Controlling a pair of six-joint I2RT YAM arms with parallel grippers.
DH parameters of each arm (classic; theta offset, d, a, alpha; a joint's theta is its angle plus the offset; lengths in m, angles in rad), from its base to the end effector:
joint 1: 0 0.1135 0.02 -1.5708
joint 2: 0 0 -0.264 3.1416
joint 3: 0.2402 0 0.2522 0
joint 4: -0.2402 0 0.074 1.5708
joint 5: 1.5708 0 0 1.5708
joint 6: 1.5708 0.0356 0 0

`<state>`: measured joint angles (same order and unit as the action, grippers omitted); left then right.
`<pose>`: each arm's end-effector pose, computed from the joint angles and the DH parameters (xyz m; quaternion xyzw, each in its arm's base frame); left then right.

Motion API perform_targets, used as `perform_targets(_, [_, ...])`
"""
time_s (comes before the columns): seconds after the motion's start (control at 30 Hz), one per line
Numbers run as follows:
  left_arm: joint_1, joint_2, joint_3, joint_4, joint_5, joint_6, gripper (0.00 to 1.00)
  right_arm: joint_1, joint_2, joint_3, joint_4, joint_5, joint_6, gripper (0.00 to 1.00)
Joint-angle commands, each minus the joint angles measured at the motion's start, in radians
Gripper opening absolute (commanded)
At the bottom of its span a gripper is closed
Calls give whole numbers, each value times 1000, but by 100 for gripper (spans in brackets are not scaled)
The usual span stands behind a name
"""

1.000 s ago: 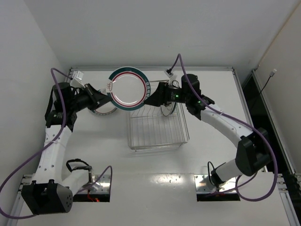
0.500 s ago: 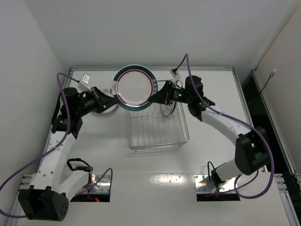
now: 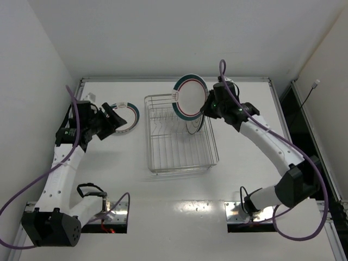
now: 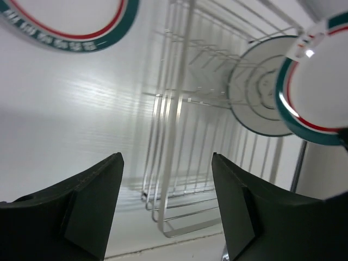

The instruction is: Load the plates into the dish rack

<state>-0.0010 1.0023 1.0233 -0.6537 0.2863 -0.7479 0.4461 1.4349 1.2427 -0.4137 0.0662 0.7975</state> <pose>0.2087 -0.0103 0.3372 -0.2620 0.8456 -0.2821 0.3699 0.2953 0.1386 0.3248 0.1699 0.8691 0.2463 0.3940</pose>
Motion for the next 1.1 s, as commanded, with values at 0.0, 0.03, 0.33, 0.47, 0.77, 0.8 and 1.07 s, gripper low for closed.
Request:
perform_targets(0.0, [27,15,31,-122,-99,47,63,60,7,99,-174,364,-29,0])
perform_targets(0.03, [27,15,31,-132,-99,47,63,77,16,113,-186,406,-29,0])
perform_targets(0.33, [36,2,9,-141,-108,58,63,233,258,425,-440,762,-28,0])
perform_targets(0.47, [36,12,0,-141,-108,48,63,275,364,506,-562,820,25,0])
perform_targets(0.77, [36,21,0,-132,-108,48,63,275,429,506,-608,787,127,0])
perform_targets(0.8, [36,21,0,-132,-108,48,63,275,439,506,-619,787,128,0])
perform_targets(1.07, [36,21,-29,-141,-108,48,63,315,374,547,-631,897,146,0])
